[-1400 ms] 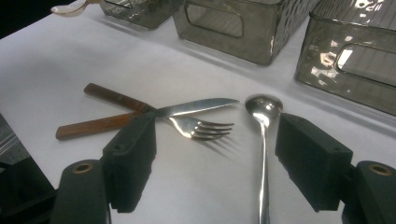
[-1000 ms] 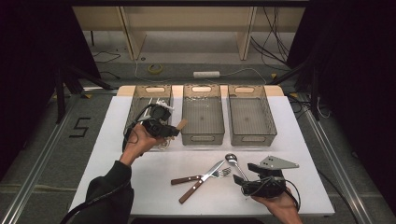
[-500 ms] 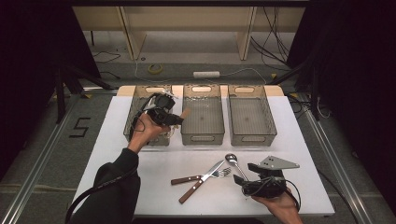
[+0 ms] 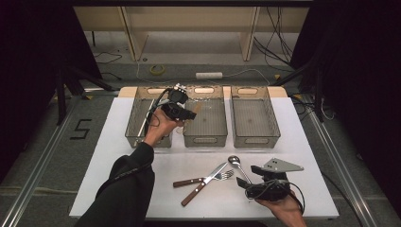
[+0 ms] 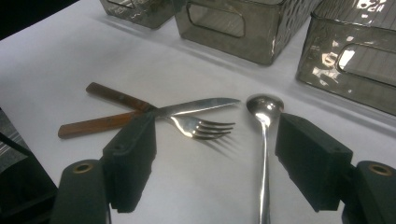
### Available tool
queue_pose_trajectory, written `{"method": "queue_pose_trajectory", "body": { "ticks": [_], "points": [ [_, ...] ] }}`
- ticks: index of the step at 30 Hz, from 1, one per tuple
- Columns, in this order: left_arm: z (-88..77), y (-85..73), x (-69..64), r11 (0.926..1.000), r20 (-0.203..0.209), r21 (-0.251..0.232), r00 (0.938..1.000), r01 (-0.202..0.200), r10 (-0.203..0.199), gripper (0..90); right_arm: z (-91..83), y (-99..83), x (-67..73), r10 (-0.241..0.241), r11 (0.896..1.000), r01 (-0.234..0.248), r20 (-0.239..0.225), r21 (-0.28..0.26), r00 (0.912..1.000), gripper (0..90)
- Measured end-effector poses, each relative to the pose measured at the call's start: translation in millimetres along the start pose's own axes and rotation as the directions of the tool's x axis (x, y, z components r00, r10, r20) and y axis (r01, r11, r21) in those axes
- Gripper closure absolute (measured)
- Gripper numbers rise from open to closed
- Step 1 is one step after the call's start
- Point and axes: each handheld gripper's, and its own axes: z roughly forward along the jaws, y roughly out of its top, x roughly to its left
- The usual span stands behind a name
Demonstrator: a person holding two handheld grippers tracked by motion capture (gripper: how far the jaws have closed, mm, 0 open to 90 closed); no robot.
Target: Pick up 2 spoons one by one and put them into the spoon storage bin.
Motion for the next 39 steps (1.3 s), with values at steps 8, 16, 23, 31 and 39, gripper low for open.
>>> {"method": "queue_pose_trajectory", "body": {
  "ticks": [8, 16, 23, 31, 39],
  "points": [
    [12.2, 4.7, 5.6, 0.9995, 0.003, -0.01, 0.9996, 0.03, -0.03, 77.1, 0.6, -0.1, -0.2, 0.002, 1.0, -0.002, 0.001, 0.003, 1.0, 30.1],
    [21.3, 11.5, 8.0, 0.9968, -0.017, -0.055, 0.9981, 0.058, -0.059, 77.0, 1.0, -0.3, -0.4, 0.002, 1.0, -0.002, -0.001, 0.002, 1.0, 30.1],
    [32.2, 10.8, 9.2, 0.9953, -0.022, -0.063, 0.9969, 0.074, -0.075, 76.9, 0.7, -0.6, -1.2, 0.005, 1.0, -0.005, -0.002, 0.002, 1.0, 30.1],
    [42.3, 10.5, 9.9, 0.9936, -0.028, -0.072, 0.9956, 0.087, -0.089, 76.9, 0.6, -0.9, -1.3, 0.006, 1.0, -0.006, -0.004, 0.004, 1.0, 30.1],
    [47.5, 9.1, 9.9, 0.9917, -0.029, -0.084, 0.9946, 0.098, -0.1, 76.8, 0.8, -1.0, -1.4, 0.007, 1.0, -0.007, -0.005, 0.004, 1.0, 30.1]
  ]
}}
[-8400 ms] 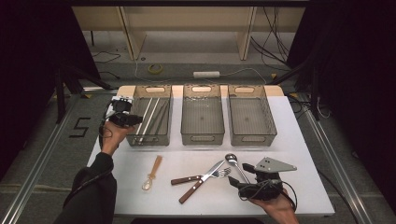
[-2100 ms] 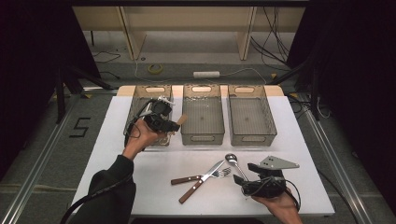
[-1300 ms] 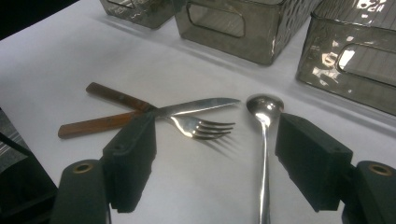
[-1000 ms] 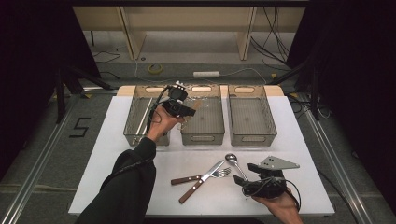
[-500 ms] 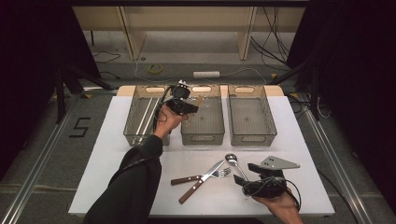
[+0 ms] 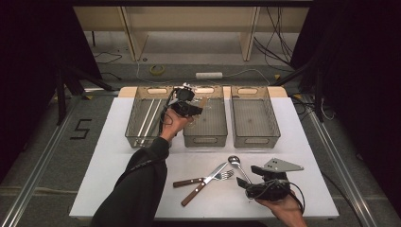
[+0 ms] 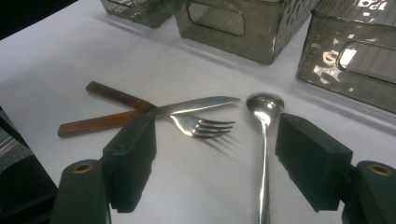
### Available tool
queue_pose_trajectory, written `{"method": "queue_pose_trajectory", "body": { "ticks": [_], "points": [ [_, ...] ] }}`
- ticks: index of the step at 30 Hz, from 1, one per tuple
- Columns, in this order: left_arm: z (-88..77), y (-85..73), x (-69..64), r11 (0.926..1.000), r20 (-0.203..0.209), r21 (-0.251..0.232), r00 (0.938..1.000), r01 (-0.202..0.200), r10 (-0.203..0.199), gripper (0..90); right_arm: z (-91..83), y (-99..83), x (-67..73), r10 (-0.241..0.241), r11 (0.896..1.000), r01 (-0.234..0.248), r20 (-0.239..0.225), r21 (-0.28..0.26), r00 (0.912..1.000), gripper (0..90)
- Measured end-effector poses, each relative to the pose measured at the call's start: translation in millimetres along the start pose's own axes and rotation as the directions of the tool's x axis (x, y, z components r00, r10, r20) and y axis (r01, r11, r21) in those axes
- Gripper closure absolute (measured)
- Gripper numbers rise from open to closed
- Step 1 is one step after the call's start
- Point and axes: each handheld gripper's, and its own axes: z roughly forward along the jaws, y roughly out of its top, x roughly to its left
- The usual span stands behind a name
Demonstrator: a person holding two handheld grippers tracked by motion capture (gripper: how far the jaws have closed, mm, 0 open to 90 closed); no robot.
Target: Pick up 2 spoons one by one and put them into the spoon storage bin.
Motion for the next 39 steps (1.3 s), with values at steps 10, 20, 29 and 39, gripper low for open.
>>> {"method": "queue_pose_trajectory", "body": {
  "ticks": [10, 20, 29, 39],
  "points": [
    [6.5, -4.6, 0.5, 0.9993, -0.034, -0.035, 0.9994, 0.011, -0.013, 75.9, 0.1, 0.0, 0.4, -0.001, 1.0, 0.001, -0.001, 0.0, 1.0, 30.1],
    [-2.2, -4.1, 1.3, 0.9991, -0.03, -0.029, 0.999, 0.031, -0.032, 54.4, -0.4, -0.2, -0.5, 0.0, 1.0, 0.0, 0.001, -0.002, 1.0, 30.1],
    [-28.3, -17.2, 0.2, 0.9993, 0.037, -0.006, 0.9987, 0.036, -0.036, 34.1, 0.0, 0.0, -0.2, -0.001, 1.0, 0.001, 0.005, 0.002, 1.0, 30.1],
    [-64.3, -49.4, 6.3, 0.9984, 0.068, -0.05, 0.9974, 0.027, -0.024, 27.6, 1.2, 0.1, -1.1, -0.001, 1.0, 0.001, 0.016, 0.011, 0.9999, 30.4]
  ]
}}
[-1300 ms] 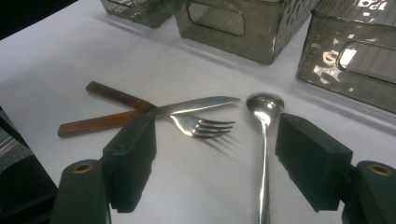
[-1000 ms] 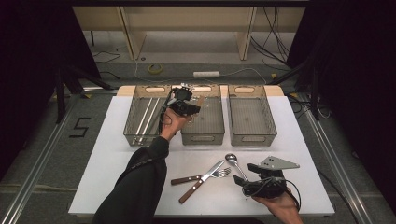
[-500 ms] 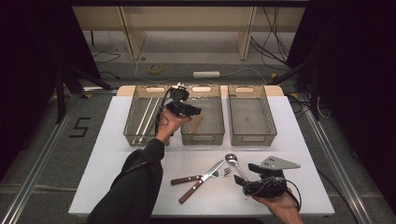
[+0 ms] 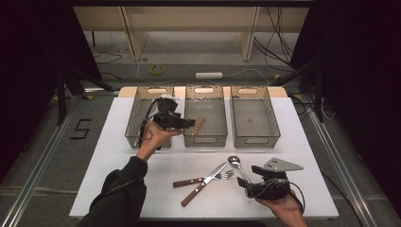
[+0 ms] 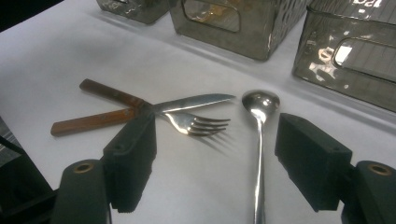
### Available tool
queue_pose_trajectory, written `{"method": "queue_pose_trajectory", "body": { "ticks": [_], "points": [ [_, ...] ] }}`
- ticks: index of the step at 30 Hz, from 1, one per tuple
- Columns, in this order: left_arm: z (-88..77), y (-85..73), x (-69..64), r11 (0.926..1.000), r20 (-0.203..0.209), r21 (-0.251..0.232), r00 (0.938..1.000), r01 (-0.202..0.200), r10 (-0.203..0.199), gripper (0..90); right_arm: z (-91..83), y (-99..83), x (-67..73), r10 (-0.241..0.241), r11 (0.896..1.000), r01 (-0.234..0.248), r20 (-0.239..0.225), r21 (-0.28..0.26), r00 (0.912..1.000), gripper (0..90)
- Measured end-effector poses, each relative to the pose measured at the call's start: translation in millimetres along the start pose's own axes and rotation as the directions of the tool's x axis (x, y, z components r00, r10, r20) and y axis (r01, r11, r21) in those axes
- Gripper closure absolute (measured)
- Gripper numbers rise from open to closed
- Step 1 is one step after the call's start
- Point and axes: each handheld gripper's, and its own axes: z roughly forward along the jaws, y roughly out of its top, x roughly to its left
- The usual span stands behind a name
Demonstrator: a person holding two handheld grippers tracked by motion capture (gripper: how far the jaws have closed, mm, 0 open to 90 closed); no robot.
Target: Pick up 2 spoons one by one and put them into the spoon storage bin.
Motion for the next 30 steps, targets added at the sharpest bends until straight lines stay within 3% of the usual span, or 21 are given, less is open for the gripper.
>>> {"method": "queue_pose_trajectory", "body": {
  "ticks": [8, 10, 16, 22, 26, 30],
  "points": [
    [-21.2, -31.6, -1.1, 0.9994, 0.03, -0.023, 0.9992, -0.025, 0.026, 25.0, 2.0, -0.1, -1.9, 0.0, 1.0, -0.001, 0.028, 0.028, 0.9996, 32.3],
    [-26.6, -39.1, -1.2, 0.9986, 0.025, -0.026, 0.9986, -0.046, 0.047, 24.8, 3.5, -0.3, -3.9, 0.006, 0.999, -0.009, 0.052, 0.05, 0.9986, 33.3],
    [-37.7, -58.5, -3.5, 0.9974, 0.03, -0.045, 0.9979, -0.056, 0.058, 23.9, 6.1, -0.5, -8.1, 0.01, 0.995, -0.019, 0.094, 0.099, 0.9955, 38.6],
    [-44.0, -73.6, -12.7, 0.9943, 0.067, -0.066, 0.9939, -0.084, 0.088, 22.0, 14.7, -0.5, -14.8, 0.007, 0.979, -0.028, 0.104, 0.202, 0.9946, 46.3],
    [-47.4, -81.9, -15.8, 0.9898, 0.067, -0.09, 0.9909, -0.111, 0.117, 21.2, 19.2, 3.0, -18.5, 0.01, 0.97, -0.034, 0.099, 0.24, 0.9951, 50.6],
    [-52.1, -93.4, -14.8, 0.9876, 0.063, -0.094, 0.9892, -0.126, 0.132, 20.2, 26.1, 6.3, -19.4, 0.008, 0.954, -0.033, 0.085, 0.297, 0.9963, 53.8]
  ]
}}
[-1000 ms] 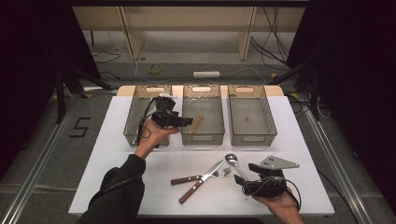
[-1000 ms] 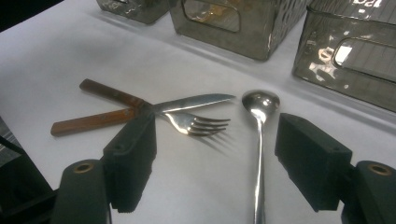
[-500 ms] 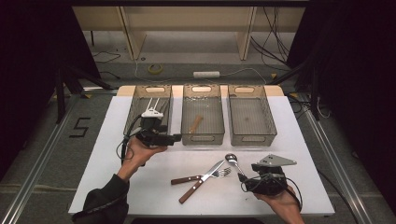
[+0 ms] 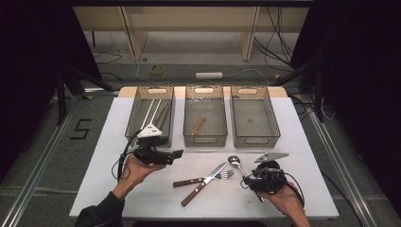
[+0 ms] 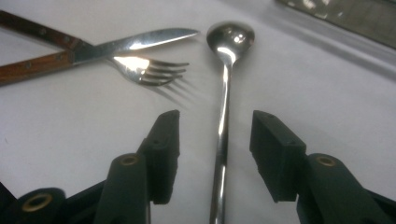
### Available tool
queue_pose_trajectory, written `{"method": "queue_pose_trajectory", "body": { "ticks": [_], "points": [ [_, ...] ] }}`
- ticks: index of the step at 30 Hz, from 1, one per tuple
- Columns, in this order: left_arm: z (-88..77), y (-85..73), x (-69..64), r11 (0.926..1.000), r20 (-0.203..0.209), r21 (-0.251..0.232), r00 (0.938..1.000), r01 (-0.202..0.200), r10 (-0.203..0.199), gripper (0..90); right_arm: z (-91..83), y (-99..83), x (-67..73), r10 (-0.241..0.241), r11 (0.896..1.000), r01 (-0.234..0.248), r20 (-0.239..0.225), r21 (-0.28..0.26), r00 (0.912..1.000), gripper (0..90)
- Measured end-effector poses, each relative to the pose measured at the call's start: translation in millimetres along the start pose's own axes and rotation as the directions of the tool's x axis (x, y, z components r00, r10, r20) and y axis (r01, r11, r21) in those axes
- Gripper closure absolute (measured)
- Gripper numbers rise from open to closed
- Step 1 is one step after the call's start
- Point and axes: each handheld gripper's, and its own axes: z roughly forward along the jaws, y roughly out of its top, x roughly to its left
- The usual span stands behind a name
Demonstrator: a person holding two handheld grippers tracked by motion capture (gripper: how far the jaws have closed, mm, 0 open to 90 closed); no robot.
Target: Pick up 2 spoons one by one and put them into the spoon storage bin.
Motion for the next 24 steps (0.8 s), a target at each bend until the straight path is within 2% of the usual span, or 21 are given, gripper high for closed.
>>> {"method": "queue_pose_trajectory", "body": {
  "ticks": [1, 5, 10, 13, 24],
  "points": [
    [-2.1, -3.2, 0.2, 1.0, -0.002, 0.0, 1.0, -0.006, 0.006, 20.0, 2.0, 1.5, -0.5, -0.006, 1.0, 0.006, -0.004, 0.015, 1.0, 54.8],
    [-9.7, -17.8, -0.9, 0.9999, 0.0, -0.011, 0.9999, 0.011, -0.011, 20.0, 9.4, 7.8, -0.4, -0.029, 0.998, 0.029, -0.004, 0.062, 0.9996, 59.2],
    [-13.6, -31.7, -6.1, 0.9999, -0.02, 0.008, 0.9998, -0.009, 0.01, 20.1, 14.1, 14.5, -1.0, -0.03, 0.994, 0.029, 0.01, 0.101, 0.9995, 64.8],
    [-15.8, -35.8, -9.0, 0.9998, -0.033, 0.009, 0.9993, -0.018, 0.018, 20.0, 15.5, 16.3, -2.6, -0.023, 0.994, 0.023, 0.002, 0.107, 0.9997, 66.9],
    [-22.8, -42.4, -13.0, 0.9998, -0.023, -0.013, 0.9997, -0.013, 0.012, 19.4, 24.4, 19.1, -2.3, -0.027, 0.99, 0.026, 0.004, 0.142, 0.9996, 73.6]
  ]
}}
